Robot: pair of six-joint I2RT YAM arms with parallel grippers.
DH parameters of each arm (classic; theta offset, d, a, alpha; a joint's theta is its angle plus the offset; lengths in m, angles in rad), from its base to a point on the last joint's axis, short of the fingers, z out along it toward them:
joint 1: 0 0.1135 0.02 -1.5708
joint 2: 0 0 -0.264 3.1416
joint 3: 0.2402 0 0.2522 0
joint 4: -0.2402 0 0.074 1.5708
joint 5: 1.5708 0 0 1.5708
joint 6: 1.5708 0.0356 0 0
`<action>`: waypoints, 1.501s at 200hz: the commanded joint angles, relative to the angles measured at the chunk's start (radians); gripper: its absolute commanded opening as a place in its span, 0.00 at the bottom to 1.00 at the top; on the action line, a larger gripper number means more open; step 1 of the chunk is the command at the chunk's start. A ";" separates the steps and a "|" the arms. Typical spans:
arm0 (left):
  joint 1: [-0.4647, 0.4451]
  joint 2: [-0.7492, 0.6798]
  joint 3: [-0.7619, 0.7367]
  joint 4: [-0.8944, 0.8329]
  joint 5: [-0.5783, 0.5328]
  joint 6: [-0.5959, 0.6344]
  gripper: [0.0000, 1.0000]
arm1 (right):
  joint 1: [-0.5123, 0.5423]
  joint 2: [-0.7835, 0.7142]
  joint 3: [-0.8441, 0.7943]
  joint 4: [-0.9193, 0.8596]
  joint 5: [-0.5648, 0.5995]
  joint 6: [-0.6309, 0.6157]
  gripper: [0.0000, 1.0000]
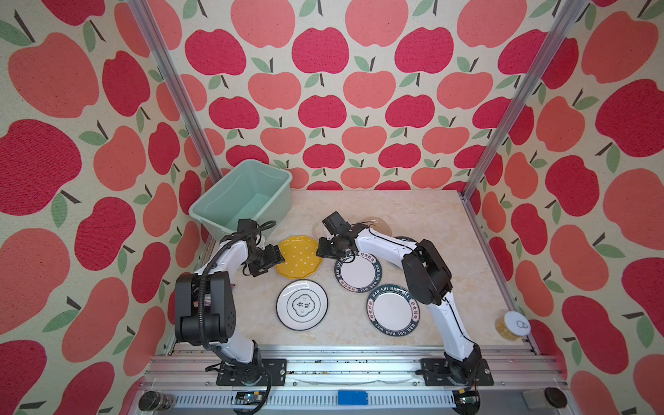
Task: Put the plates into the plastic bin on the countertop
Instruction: 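Lower the left gripper and grasp the yellow plate's rim nearest it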
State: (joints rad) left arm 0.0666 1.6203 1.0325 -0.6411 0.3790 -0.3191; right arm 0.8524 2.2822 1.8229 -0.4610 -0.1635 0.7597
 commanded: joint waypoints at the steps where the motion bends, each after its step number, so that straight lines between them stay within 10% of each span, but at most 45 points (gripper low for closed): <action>1: 0.013 0.040 0.008 0.018 0.018 0.026 0.75 | -0.013 0.042 0.028 -0.015 -0.011 -0.021 0.39; 155: 0.023 0.170 -0.002 0.127 0.043 -0.016 0.18 | -0.023 0.120 0.088 -0.018 -0.095 -0.030 0.42; 300: 0.003 0.186 0.013 0.155 0.134 0.007 0.00 | -0.021 0.021 -0.083 0.276 -0.227 0.029 0.39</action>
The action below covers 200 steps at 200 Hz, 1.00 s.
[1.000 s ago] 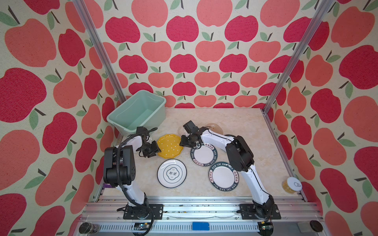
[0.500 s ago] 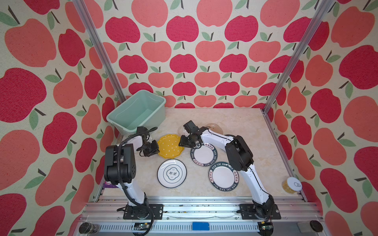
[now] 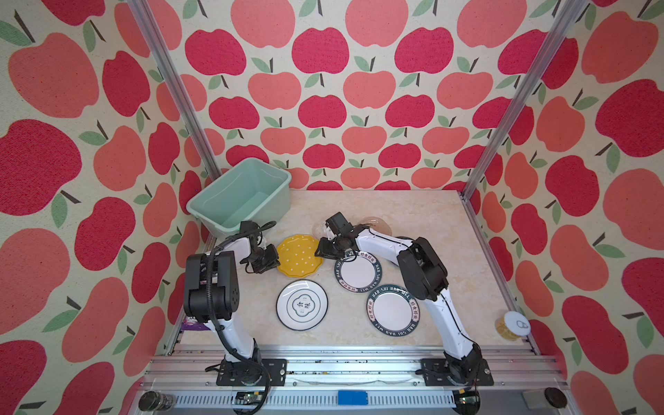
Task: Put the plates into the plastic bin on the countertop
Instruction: 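Lower the left gripper and grasp the yellow plate's rim nearest it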
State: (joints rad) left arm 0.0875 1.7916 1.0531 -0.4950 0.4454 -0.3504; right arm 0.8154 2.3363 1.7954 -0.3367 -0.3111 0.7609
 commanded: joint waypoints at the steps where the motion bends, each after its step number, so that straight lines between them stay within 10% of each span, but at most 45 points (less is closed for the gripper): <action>1: -0.018 0.014 -0.008 0.008 0.070 0.039 0.00 | 0.016 -0.033 -0.057 0.154 -0.080 0.028 0.40; 200: 0.000 -0.082 -0.059 0.038 0.279 0.073 0.00 | 0.023 -0.097 -0.201 0.586 -0.219 0.174 0.35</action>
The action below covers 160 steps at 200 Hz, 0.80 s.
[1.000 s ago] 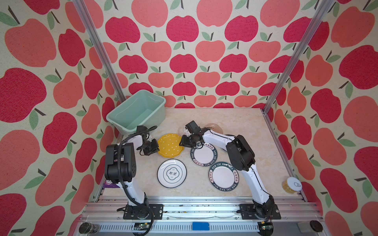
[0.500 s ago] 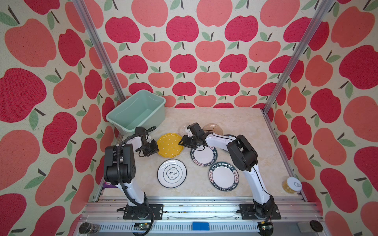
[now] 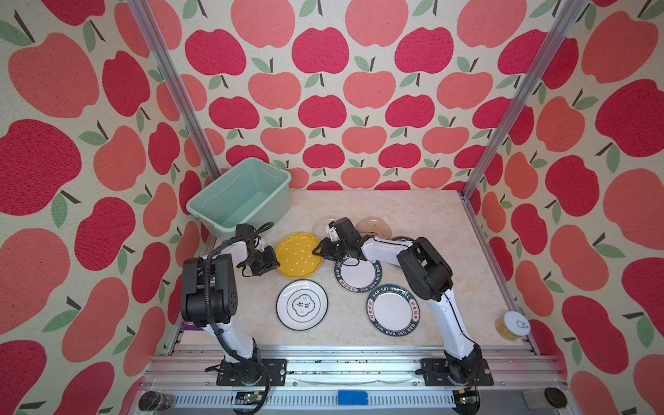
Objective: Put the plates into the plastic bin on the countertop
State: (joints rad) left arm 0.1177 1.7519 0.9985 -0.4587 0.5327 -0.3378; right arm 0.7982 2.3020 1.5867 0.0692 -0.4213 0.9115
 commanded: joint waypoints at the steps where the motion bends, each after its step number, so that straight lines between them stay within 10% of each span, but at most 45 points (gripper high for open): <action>1: -0.030 -0.043 -0.004 0.002 0.192 0.060 0.00 | 0.041 -0.063 0.008 0.181 -0.109 0.024 0.36; 95: -0.027 -0.095 0.040 -0.057 0.181 0.063 0.00 | 0.042 -0.105 0.010 0.173 -0.095 0.016 0.10; 160: -0.038 -0.212 0.121 -0.140 0.205 0.125 0.52 | 0.032 -0.215 -0.029 0.111 -0.027 -0.012 0.00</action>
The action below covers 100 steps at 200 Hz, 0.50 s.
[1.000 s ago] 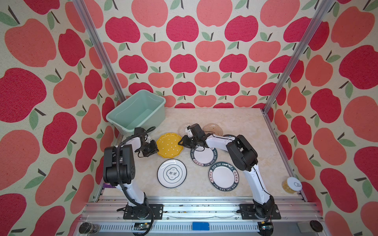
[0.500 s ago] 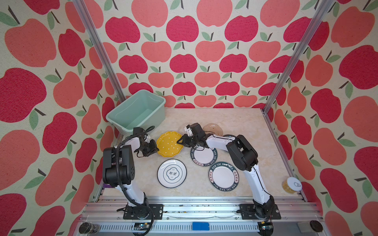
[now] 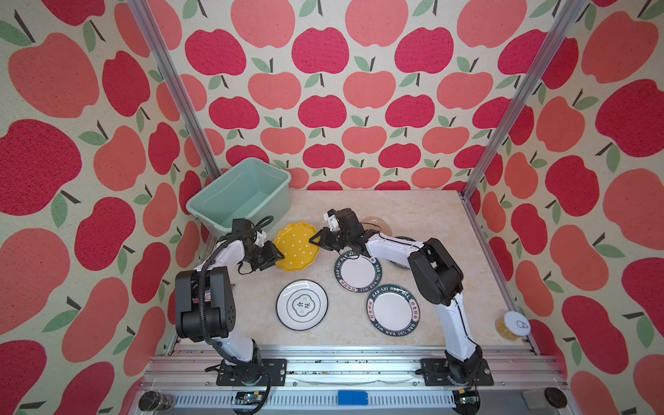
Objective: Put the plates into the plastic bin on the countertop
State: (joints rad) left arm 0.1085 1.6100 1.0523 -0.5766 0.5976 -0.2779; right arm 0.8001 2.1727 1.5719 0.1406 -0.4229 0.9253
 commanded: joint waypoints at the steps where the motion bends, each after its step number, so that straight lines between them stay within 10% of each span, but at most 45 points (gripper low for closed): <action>1: -0.030 -0.073 0.068 -0.021 0.140 0.064 0.52 | 0.030 -0.088 -0.016 0.036 -0.024 -0.026 0.00; 100: -0.029 -0.377 0.138 0.043 0.000 -0.028 0.78 | -0.008 -0.208 -0.086 -0.052 0.032 -0.013 0.00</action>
State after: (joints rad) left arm 0.0780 1.2457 1.1229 -0.5194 0.6262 -0.3084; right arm 0.7982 2.0258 1.4876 0.0483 -0.3744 0.8993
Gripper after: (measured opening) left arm 0.781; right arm 0.236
